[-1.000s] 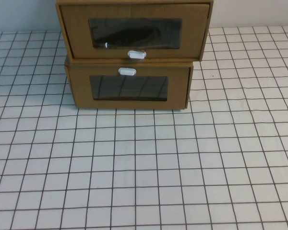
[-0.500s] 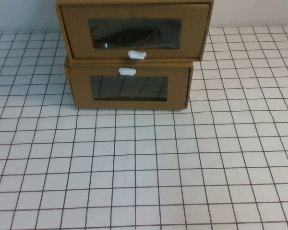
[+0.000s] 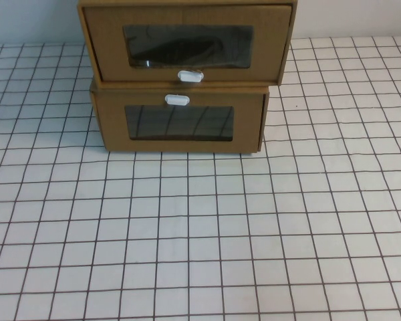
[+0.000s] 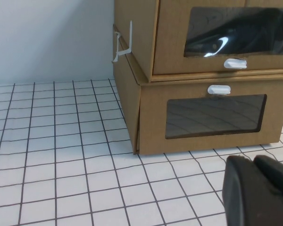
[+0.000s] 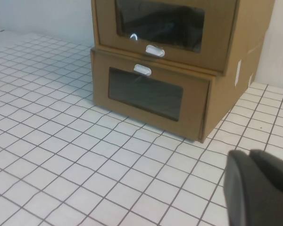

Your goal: Close the shoe box

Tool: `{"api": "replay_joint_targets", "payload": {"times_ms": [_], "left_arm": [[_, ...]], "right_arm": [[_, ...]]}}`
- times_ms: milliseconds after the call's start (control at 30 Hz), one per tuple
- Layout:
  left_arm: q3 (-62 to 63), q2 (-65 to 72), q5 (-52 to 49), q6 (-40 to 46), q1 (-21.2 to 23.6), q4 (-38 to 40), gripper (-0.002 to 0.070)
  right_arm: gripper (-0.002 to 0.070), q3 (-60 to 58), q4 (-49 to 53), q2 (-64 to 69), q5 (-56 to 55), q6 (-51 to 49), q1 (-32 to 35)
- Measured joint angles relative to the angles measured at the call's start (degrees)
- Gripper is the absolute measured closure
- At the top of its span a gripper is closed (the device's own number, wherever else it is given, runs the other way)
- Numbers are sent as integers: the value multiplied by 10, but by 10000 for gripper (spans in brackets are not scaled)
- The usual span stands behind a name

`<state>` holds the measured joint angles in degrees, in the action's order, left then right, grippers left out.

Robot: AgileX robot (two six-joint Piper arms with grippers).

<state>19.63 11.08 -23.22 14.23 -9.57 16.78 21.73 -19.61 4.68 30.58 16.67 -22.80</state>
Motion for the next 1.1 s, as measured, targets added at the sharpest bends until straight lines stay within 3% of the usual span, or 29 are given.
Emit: {"api": "replay_joint_targets", "payload": {"times_ms": [233, 467, 600, 800, 933, 1100], "left_arm": [[-2, -2, 2, -3, 0, -2, 677], [-20, -56, 21, -15, 0, -79, 677], [-78, -97, 53, -38, 2, -136, 677], [-190, -116, 115, -76, 3, -160, 677], [-211, -117, 33, -84, 3, -168, 677], [-212, -117, 11, -85, 3, -179, 677]], "right_arm": [[689, 0, 0, 0, 4, 0, 0], [689, 0, -13, 0, 4, -1, 0], [689, 0, -15, 0, 4, -1, 0], [689, 0, -15, 0, 4, -1, 0], [689, 0, -16, 0, 6, -1, 0], [689, 0, -16, 0, 19, -1, 0]]}}
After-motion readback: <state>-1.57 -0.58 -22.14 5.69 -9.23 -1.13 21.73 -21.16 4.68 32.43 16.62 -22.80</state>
